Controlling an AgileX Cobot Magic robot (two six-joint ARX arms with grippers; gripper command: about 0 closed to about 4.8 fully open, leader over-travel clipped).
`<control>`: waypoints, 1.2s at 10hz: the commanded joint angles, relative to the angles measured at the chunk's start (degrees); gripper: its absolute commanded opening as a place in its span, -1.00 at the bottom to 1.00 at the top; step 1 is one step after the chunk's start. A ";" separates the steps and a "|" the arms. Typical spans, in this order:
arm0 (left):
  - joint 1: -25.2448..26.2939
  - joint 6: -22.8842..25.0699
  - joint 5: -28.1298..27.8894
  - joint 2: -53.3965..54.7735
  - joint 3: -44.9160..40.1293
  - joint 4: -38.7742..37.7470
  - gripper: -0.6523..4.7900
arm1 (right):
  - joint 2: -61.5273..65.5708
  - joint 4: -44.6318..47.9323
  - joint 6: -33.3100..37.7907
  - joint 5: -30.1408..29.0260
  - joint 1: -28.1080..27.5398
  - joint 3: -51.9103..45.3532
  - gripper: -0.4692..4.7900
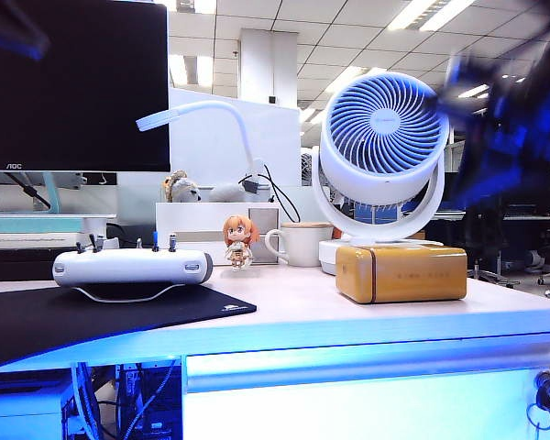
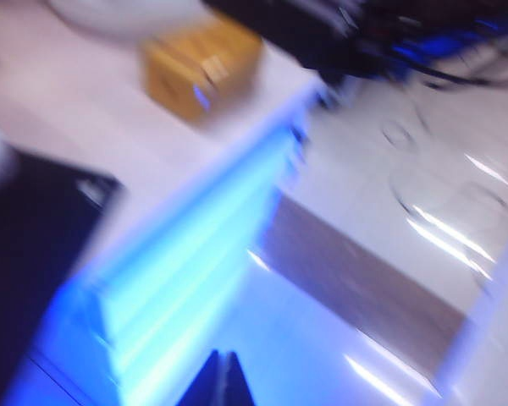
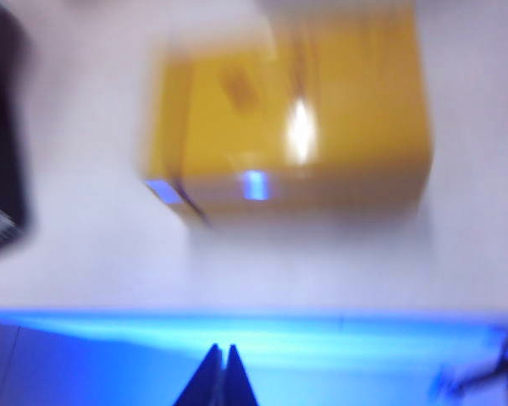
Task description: Open the drawer, place the cleaning sponge inside, then close the drawer.
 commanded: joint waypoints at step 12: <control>27.17 3.80 -16.68 -28.11 -30.64 17.16 -0.78 | -70.25 -18.03 -3.96 24.81 4.28 -28.41 -0.77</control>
